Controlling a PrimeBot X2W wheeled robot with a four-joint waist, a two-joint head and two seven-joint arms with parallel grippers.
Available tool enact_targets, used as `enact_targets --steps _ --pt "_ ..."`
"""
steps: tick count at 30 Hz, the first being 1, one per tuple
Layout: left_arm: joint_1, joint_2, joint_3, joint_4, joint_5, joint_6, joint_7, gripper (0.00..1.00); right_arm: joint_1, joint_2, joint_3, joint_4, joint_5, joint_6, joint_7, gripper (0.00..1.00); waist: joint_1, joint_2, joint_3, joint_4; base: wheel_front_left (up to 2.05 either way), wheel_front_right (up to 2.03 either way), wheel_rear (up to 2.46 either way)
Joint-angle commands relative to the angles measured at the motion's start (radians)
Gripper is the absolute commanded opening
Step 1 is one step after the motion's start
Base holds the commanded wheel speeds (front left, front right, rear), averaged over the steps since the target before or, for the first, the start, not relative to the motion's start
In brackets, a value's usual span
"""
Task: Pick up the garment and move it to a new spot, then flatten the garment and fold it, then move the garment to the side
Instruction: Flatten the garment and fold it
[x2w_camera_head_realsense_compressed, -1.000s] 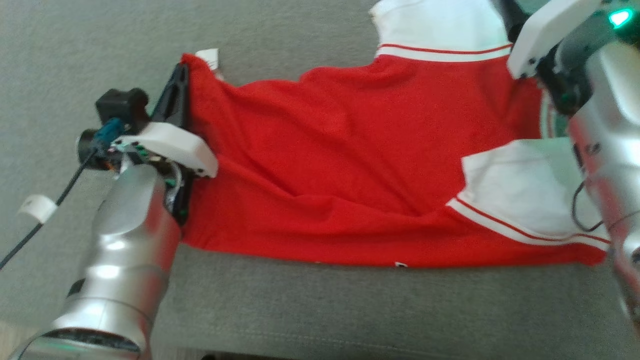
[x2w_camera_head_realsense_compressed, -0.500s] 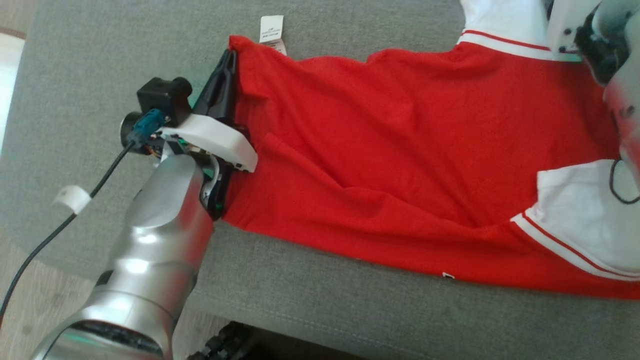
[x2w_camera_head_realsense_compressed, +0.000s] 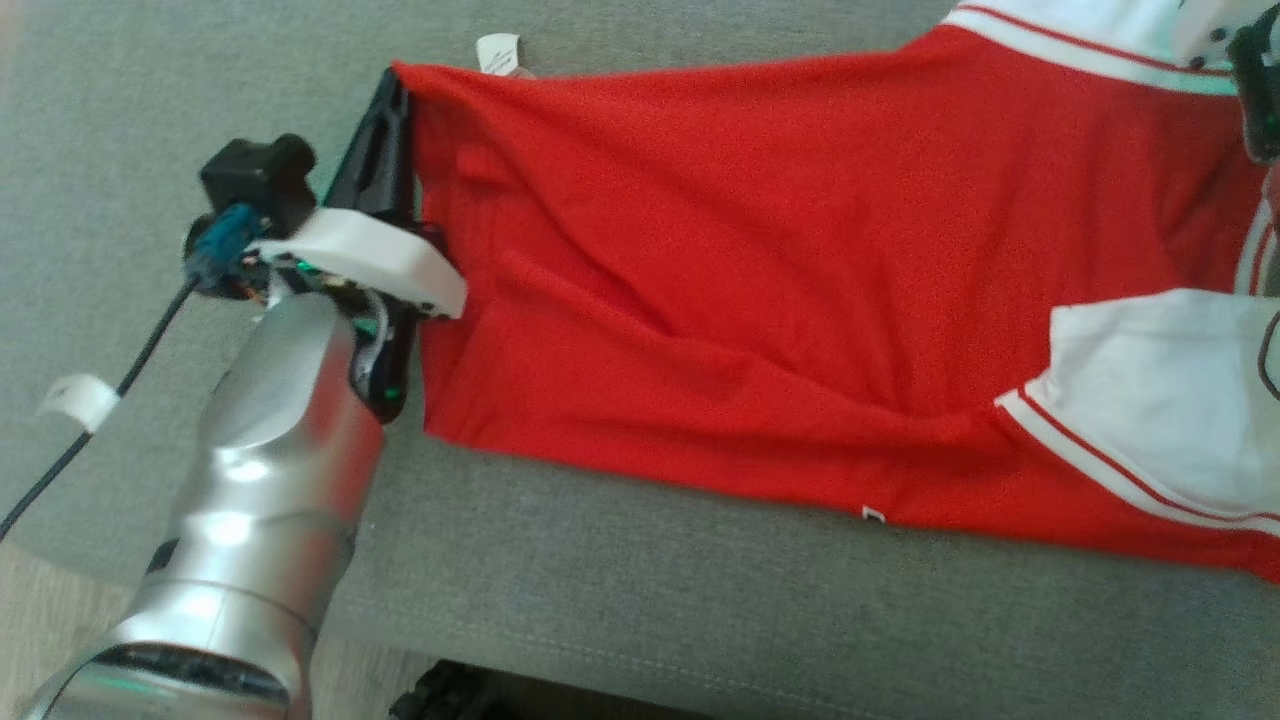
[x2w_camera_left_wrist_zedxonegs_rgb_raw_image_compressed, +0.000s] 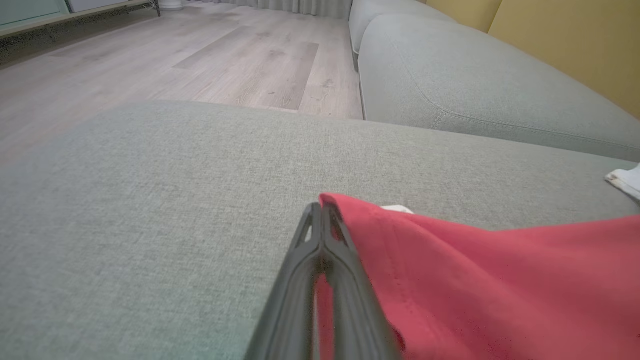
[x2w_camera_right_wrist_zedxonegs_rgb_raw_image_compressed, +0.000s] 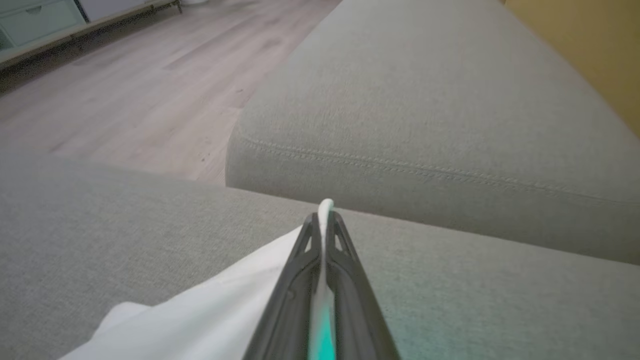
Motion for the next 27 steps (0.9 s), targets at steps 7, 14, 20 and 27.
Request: enact_targets --steps 7,14,20,27 --pt "0.055 0.091 0.093 -0.038 0.019 0.020 -0.009 0.00 -0.019 0.042 -0.079 -0.042 -0.029 0.003 -0.127 0.00 0.0000 0.0000 -0.050 -0.072 0.00 0.00 0.00" --pt "0.112 0.115 0.140 -0.064 0.047 0.025 -0.009 0.00 0.086 0.125 -0.079 -0.134 0.031 0.003 -0.136 0.00 0.0000 0.0000 -0.119 -0.137 0.00 0.00 0.00" --pt "0.187 0.123 0.176 -0.074 0.064 0.026 -0.009 0.00 0.249 0.148 -0.040 -0.281 0.144 0.003 -0.136 0.00 0.0000 0.0000 -0.182 -0.179 0.00 0.00 0.00" --pt "0.320 0.131 0.222 -0.099 0.101 0.024 -0.009 0.00 0.552 0.130 0.049 -0.517 0.342 0.003 -0.136 0.00 0.0000 0.0000 -0.268 -0.227 0.00 0.00 0.00"
